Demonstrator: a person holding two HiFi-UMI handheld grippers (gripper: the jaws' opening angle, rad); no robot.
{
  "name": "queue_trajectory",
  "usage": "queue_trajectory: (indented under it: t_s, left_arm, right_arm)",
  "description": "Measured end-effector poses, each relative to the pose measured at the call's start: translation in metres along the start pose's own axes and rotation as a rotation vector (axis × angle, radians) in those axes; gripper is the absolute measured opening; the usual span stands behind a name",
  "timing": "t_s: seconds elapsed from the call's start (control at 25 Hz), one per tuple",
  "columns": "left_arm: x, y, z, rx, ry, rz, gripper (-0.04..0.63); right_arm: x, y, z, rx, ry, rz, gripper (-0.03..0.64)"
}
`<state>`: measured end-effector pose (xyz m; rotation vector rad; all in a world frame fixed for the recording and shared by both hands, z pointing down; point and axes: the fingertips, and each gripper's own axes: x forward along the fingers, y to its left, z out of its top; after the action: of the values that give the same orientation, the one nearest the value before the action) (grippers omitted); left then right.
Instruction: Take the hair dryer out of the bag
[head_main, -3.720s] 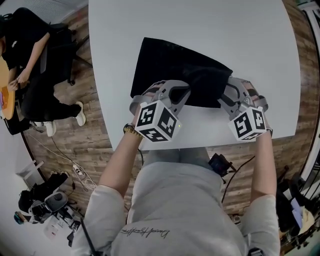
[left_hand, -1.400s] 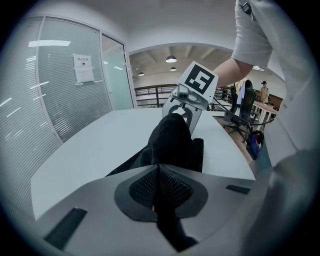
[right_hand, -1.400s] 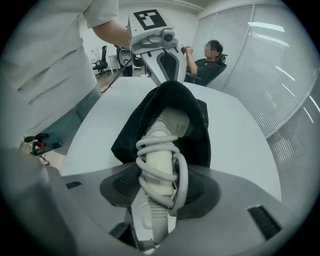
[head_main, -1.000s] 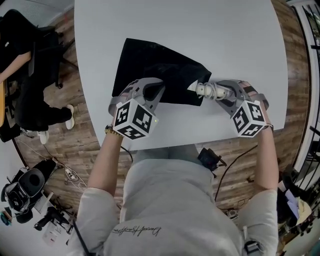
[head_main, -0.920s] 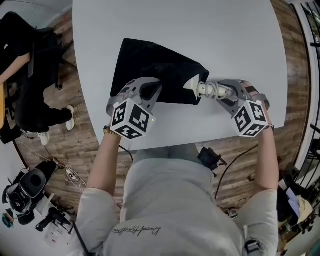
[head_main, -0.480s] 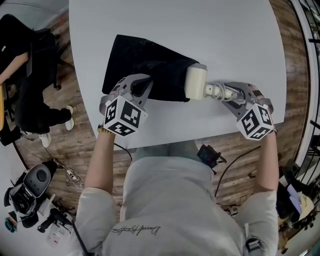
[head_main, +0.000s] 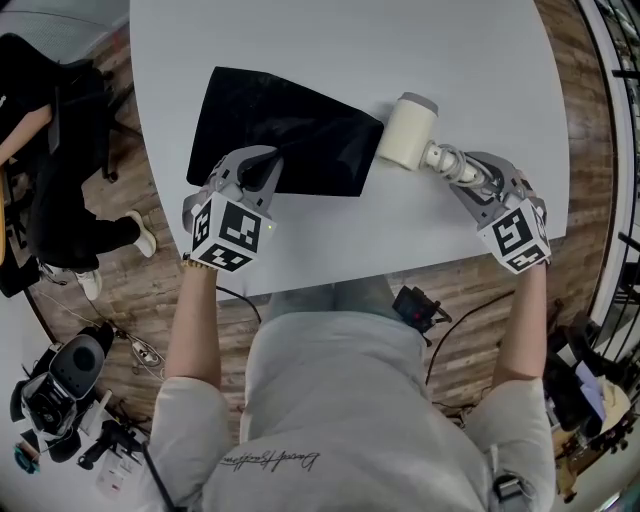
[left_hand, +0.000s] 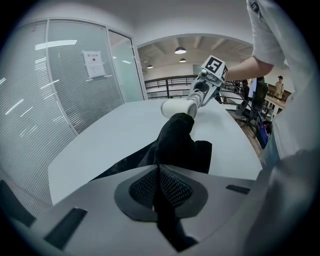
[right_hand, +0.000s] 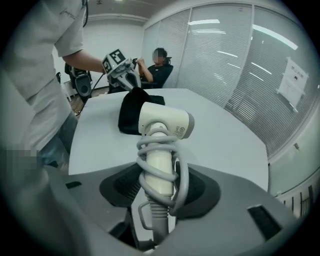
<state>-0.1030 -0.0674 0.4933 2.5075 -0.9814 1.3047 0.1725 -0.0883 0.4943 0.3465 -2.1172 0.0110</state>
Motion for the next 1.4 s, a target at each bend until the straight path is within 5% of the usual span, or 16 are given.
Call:
queue_trajectory:
  t_s: [0.48, 1.4]
  left_arm:
    - [-0.003, -0.001, -0.003, -0.018, 0.001, 0.011, 0.021]
    - [0.011, -0.032, 0.015, -0.003, -0.013, -0.006, 0.021]
  right_arm:
    - [0.044, -0.041, -0.012, 0.269, 0.024, -0.158, 0.216]
    - [0.070, -0.048, -0.032, 0.363, 0.086, -0.284, 0.221]
